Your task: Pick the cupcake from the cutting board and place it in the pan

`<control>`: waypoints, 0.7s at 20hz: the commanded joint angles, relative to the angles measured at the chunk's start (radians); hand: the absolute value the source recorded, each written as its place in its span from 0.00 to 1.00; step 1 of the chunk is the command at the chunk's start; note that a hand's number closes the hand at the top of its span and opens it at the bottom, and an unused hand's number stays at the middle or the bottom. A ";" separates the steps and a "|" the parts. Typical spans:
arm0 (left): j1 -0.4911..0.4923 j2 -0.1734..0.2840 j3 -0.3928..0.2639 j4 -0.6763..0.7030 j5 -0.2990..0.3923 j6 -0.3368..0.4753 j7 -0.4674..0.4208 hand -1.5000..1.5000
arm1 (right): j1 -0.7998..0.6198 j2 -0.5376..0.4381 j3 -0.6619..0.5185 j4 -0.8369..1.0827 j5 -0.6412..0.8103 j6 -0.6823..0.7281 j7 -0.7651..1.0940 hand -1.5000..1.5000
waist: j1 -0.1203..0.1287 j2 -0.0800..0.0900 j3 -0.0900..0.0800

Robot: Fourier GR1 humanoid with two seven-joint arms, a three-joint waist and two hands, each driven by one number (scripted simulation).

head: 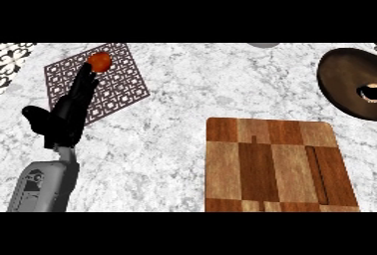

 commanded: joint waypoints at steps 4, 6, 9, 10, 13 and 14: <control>0.019 -0.015 -0.022 -0.021 -0.022 0.013 -0.010 0.50 | 0.042 -0.004 -0.089 0.052 -0.106 0.108 -0.159 0.00 | 0.004 -0.001 -0.001; 0.019 -0.024 -0.003 0.036 -0.011 0.014 -0.051 0.50 | 0.050 0.030 -0.100 0.034 -0.119 0.044 -0.213 0.00 | -0.005 0.000 -0.002; 0.003 0.006 0.018 0.045 -0.005 0.003 -0.028 0.50 | 0.065 0.025 -0.161 -0.011 -0.190 0.023 -0.337 0.00 | -0.020 -0.005 -0.002; 0.023 0.015 0.012 0.004 0.001 -0.012 -0.021 0.50 | 0.058 0.045 -0.191 -0.034 -0.225 -0.008 -0.374 0.00 | -0.015 -0.011 -0.002; 0.032 0.006 0.018 -0.008 0.004 0.001 -0.017 0.50 | 0.057 0.074 -0.264 -0.062 -0.312 -0.039 -0.447 0.00 | -0.025 -0.018 -0.004; 0.025 0.005 0.021 0.012 0.003 0.001 -0.024 0.50 | 0.078 0.067 -0.289 -0.062 -0.349 0.013 -0.498 0.00 | -0.036 -0.018 -0.004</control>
